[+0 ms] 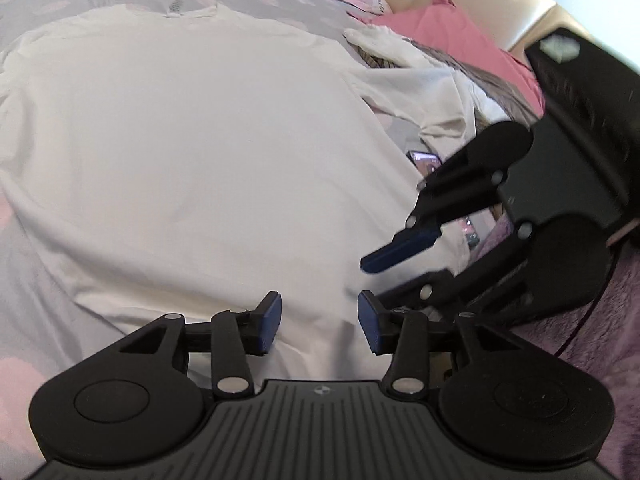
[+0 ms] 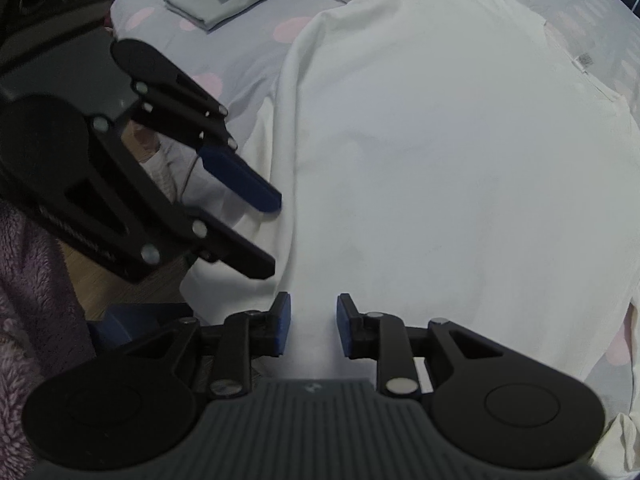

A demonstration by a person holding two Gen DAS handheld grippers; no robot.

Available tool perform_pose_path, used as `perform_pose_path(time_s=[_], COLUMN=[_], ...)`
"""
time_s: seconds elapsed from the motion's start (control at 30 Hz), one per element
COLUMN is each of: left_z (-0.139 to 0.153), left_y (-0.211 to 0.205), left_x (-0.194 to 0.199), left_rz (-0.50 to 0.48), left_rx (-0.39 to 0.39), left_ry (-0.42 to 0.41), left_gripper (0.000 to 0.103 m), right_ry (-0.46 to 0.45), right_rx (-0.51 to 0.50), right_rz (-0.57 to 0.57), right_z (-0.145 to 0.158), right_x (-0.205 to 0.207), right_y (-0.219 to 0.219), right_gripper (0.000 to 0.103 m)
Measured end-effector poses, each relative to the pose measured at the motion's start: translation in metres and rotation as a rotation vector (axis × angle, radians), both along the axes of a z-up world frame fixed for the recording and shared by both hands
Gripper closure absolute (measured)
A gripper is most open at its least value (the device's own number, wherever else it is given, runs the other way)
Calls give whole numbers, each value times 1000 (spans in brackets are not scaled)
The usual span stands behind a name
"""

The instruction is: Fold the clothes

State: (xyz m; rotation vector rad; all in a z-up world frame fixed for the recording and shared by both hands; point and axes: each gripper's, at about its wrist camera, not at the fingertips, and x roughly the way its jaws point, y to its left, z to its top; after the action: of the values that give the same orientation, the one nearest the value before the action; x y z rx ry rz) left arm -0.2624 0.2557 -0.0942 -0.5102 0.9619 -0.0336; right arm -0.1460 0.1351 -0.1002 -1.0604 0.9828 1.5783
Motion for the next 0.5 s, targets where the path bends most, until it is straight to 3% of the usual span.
perform_pose_path(time_s=[0.2, 0.5], left_z=[-1, -45], left_y=[0, -9], left_x=[-22, -14], left_rz=[32, 20], left_rx=[9, -50], left_ry=[122, 214], left_gripper=[66, 66], right_ry=[5, 8], right_rx=[-16, -19], right_rz=[7, 35], right_z=[-3, -5], right_x=[2, 0], right_y=[-4, -5], right_gripper=[73, 70])
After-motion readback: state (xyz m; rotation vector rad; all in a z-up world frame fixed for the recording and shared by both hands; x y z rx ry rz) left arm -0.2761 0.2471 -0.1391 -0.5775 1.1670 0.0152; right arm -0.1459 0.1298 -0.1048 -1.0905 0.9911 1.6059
